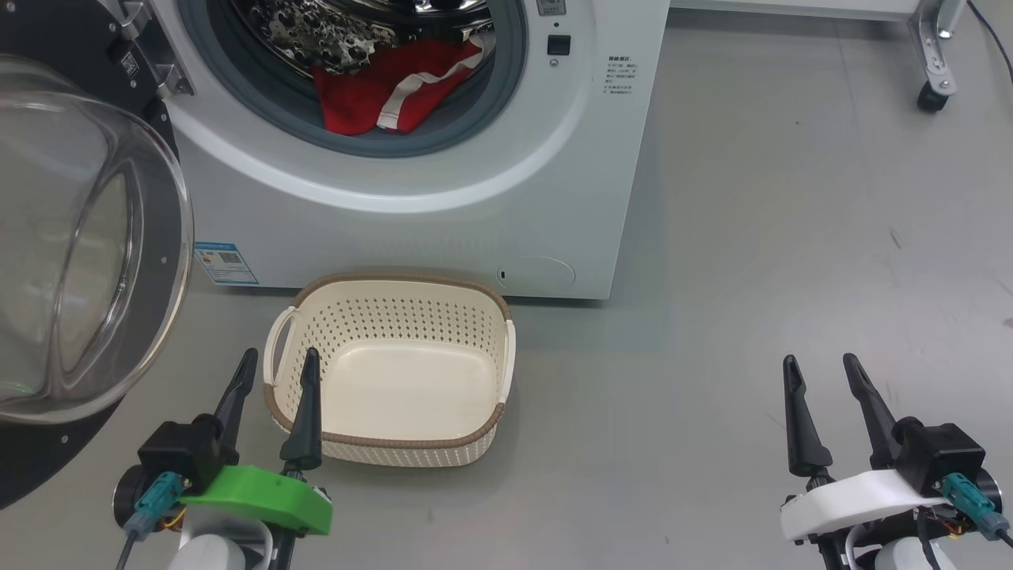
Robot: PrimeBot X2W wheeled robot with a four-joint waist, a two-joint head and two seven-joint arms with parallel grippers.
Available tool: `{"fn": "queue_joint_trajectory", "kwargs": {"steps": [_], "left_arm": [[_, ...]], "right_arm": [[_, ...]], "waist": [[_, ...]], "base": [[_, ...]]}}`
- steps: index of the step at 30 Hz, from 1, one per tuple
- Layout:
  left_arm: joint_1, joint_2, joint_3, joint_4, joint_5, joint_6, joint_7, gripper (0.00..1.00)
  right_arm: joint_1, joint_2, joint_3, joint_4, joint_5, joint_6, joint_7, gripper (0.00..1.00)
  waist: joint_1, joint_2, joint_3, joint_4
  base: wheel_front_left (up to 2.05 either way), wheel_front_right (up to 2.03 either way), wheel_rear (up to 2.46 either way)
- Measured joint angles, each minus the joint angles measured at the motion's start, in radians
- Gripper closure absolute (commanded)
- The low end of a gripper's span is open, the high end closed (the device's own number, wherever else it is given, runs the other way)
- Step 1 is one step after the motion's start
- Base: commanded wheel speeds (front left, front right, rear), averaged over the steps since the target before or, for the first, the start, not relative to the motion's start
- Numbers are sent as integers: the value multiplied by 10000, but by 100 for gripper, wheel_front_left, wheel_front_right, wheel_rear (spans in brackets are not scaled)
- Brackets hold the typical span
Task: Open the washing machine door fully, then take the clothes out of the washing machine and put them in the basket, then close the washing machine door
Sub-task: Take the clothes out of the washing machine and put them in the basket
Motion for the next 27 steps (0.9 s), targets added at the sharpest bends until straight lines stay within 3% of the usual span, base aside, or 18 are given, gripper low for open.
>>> {"fn": "queue_joint_trajectory", "kwargs": {"steps": [27], "left_arm": [[0, 46, -52, -12, 180, 0, 0, 0]], "right_arm": [[-3, 31, -12, 82, 2, 6, 0, 0]], "waist": [[0, 0, 10, 52]], "base": [[108, -108, 0]]}}
